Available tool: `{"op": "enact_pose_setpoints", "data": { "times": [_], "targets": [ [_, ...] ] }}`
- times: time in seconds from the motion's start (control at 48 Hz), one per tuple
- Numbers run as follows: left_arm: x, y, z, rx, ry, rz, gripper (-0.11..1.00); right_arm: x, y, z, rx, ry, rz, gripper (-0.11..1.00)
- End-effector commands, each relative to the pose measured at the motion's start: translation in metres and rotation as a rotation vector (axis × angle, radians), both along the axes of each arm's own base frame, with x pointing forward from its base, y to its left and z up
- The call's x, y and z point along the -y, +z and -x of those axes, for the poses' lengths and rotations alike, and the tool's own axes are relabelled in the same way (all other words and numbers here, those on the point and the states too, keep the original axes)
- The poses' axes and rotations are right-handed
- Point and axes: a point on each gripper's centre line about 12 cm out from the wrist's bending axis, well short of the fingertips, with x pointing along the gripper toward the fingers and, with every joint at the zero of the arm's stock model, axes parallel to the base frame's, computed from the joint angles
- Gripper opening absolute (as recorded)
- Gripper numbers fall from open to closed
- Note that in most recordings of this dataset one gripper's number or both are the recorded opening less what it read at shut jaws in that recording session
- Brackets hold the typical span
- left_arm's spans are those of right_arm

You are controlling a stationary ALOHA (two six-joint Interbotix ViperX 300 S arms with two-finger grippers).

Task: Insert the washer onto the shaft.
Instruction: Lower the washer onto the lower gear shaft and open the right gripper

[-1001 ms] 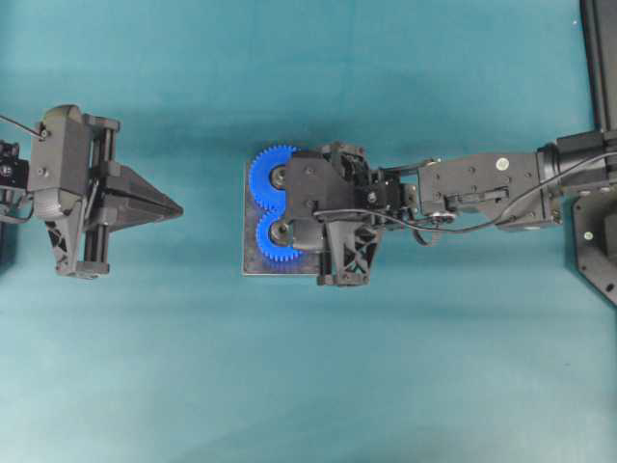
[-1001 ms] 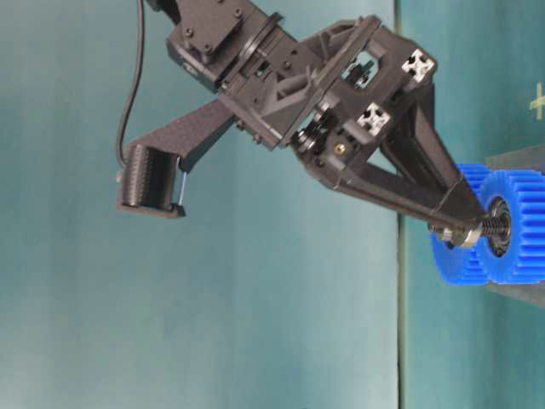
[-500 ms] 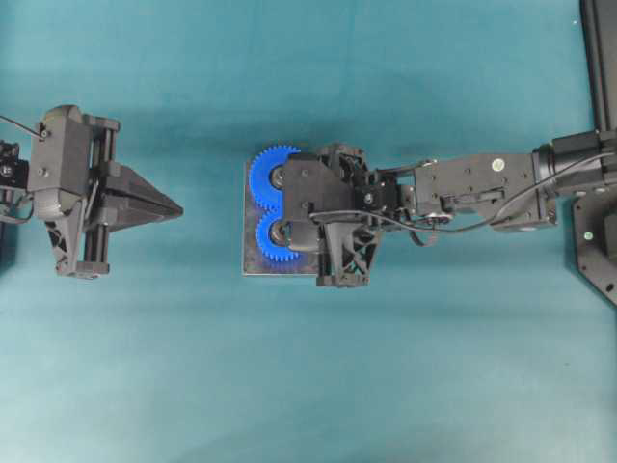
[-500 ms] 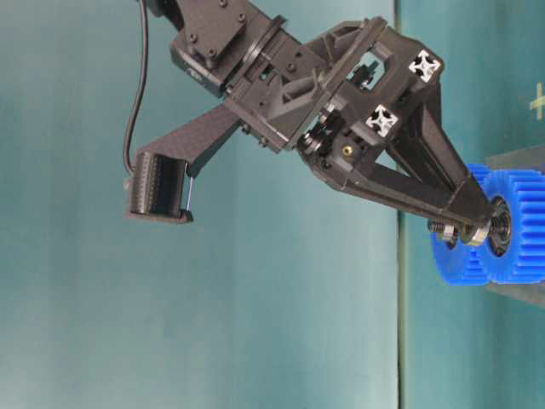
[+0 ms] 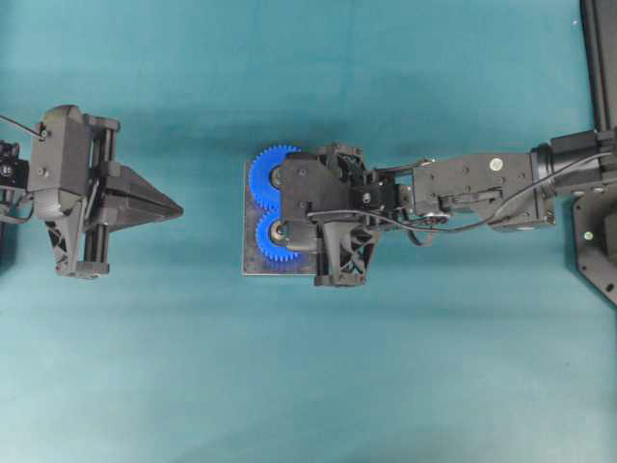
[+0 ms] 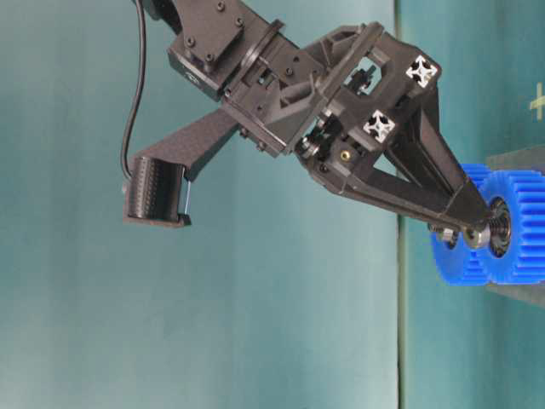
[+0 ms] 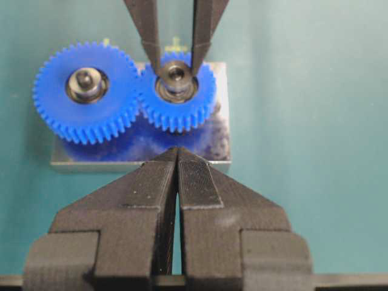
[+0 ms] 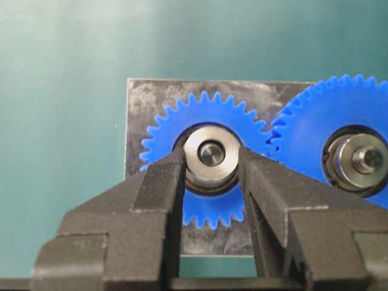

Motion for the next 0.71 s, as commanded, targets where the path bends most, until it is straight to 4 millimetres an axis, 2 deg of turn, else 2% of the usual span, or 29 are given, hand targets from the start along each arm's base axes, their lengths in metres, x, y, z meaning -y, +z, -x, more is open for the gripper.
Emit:
{"op": "enact_pose_setpoints", "data": {
  "times": [0.0,0.438,0.479,0.605,0.688],
  "targets": [
    [0.0,0.01,-0.003,0.032,-0.001,-0.001,0.0,0.002,0.013,-0.008,0.037,-0.002,0.003,0.32],
    [0.0,0.01,-0.002,0.035,-0.001,-0.001,0.0,0.007,0.014,-0.009,0.005,-0.017,0.004,0.33],
    [0.0,0.01,-0.002,0.035,-0.001,-0.001,0.0,0.008,0.016,-0.009,0.003,-0.019,0.004,0.39],
    [0.0,0.011,-0.002,0.037,-0.001,-0.001,0.0,0.011,0.022,-0.009,0.012,-0.024,0.005,0.69],
    [0.0,0.01,-0.002,0.035,-0.001,-0.001,0.0,0.011,0.027,-0.009,0.028,-0.026,0.005,0.76]
  ]
}}
